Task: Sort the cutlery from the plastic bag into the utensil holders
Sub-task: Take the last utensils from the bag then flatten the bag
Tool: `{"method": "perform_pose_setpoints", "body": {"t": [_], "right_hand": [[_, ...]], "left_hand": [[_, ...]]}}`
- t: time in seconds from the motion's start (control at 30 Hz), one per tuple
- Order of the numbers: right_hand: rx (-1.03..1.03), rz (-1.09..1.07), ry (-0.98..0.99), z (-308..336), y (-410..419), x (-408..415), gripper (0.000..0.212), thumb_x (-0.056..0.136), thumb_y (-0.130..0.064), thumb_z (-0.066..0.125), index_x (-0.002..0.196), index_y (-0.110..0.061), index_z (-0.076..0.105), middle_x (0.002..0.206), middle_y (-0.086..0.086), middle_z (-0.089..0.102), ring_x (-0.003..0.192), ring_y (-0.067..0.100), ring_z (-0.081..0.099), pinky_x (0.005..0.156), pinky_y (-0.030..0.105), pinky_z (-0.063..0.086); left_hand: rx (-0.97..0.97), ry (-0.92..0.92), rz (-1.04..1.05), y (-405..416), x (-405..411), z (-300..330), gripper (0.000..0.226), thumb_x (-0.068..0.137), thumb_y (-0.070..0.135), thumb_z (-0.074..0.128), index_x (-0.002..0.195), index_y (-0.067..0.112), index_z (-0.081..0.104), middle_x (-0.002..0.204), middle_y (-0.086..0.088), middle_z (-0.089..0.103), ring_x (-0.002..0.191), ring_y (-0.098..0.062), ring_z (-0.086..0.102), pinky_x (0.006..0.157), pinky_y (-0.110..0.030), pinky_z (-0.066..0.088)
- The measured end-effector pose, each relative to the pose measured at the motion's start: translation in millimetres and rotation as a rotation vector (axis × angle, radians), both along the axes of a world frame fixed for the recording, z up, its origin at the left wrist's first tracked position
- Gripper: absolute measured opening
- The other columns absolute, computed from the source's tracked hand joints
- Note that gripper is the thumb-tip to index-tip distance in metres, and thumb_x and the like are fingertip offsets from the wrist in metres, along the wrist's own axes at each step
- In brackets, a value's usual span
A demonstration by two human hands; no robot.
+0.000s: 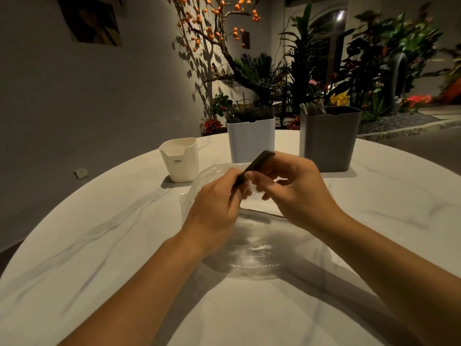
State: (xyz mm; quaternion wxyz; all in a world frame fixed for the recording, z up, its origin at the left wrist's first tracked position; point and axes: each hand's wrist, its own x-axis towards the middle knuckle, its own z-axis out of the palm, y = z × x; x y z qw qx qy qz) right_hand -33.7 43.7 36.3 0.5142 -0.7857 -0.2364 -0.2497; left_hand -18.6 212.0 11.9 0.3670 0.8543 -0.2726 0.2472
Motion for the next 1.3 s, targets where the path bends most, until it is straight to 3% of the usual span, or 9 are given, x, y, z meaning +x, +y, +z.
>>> {"method": "perform_pose_setpoints", "body": {"t": [0.17,0.33,0.5,0.67,0.8,0.9,1.07,1.17,1.3], "right_hand": [[0.117,0.021,0.085,3,-3,2,0.007,0.091,-0.022,0.068,0.098,-0.023,0.071,0.088,-0.008,0.072,0.083,0.009,0.069,0.063,0.023,0.057],[0.316,0.029,0.178,5,-5,5,0.011,0.097,-0.015,0.059,0.104,-0.020,0.065,0.095,0.000,0.074,0.089,0.012,0.073,0.069,0.025,0.060],[0.416,0.004,0.241,7,-8,6,0.015,0.097,-0.011,0.059,0.111,-0.015,0.064,0.095,0.002,0.076,0.089,0.014,0.074,0.070,0.028,0.061],[0.448,-0.025,0.310,8,-13,9,0.018,0.097,-0.011,0.059,0.115,-0.013,0.062,0.098,0.004,0.074,0.089,0.014,0.073,0.068,0.026,0.060],[0.585,-0.001,0.428,10,-18,11,0.012,0.099,-0.012,0.057,0.109,-0.012,0.065,0.095,0.005,0.073,0.089,0.016,0.073,0.066,0.025,0.057],[0.684,0.029,0.500,10,-20,13,0.010,0.098,-0.010,0.058,0.107,-0.011,0.063,0.095,0.007,0.073,0.087,0.016,0.074,0.064,0.024,0.057],[0.691,0.108,0.522,10,-22,10,0.012,0.091,-0.004,0.065,0.103,-0.004,0.065,0.091,0.011,0.075,0.086,0.023,0.075,0.068,0.029,0.060],[0.469,0.153,0.533,8,-19,6,0.012,0.086,-0.001,0.068,0.097,0.001,0.067,0.084,0.014,0.074,0.076,0.027,0.074,0.066,0.031,0.060],[0.071,0.151,0.585,4,-8,2,0.013,0.086,-0.009,0.070,0.098,-0.004,0.070,0.085,0.008,0.077,0.077,0.024,0.075,0.072,0.036,0.063]], "left_hand": [[-0.196,0.256,-0.143,-7,-7,11,0.014,0.102,0.026,0.051,0.109,0.030,0.062,0.091,0.005,0.067,0.084,-0.011,0.066,0.073,-0.022,0.058],[-0.221,0.494,-0.172,-4,-5,13,0.024,0.104,0.033,0.045,0.103,0.021,0.066,0.083,0.000,0.070,0.077,-0.016,0.068,0.072,-0.028,0.059],[-0.302,0.705,-0.164,2,-7,17,0.031,0.106,0.030,0.042,0.104,0.014,0.069,0.079,-0.004,0.069,0.064,-0.015,0.059,0.058,-0.024,0.049],[-0.384,0.918,-0.306,5,-9,27,0.030,0.105,0.025,0.044,0.119,0.011,0.067,0.096,-0.009,0.072,0.068,-0.014,0.058,0.057,-0.021,0.047],[-0.681,1.087,-0.375,12,-9,36,0.047,0.101,0.039,0.042,0.119,0.005,0.068,0.112,-0.015,0.073,0.076,-0.017,0.067,0.066,-0.023,0.056],[-0.915,1.067,-0.372,18,-6,36,0.051,0.103,0.041,0.040,0.111,0.001,0.070,0.111,-0.022,0.072,0.077,-0.023,0.072,0.069,-0.025,0.060],[-1.187,0.912,-0.431,21,1,35,0.025,0.090,0.012,0.063,0.108,-0.003,0.066,0.101,-0.021,0.072,0.079,-0.020,0.072,0.064,-0.022,0.061],[-1.304,0.794,-0.373,22,4,36,0.029,0.082,0.012,0.068,0.107,-0.001,0.068,0.091,-0.013,0.072,0.074,-0.015,0.070,0.062,-0.019,0.059],[-1.249,0.666,-0.218,18,4,34,0.027,0.079,0.018,0.071,0.102,0.004,0.074,0.087,-0.007,0.071,0.068,-0.010,0.063,0.059,-0.018,0.055]]}}
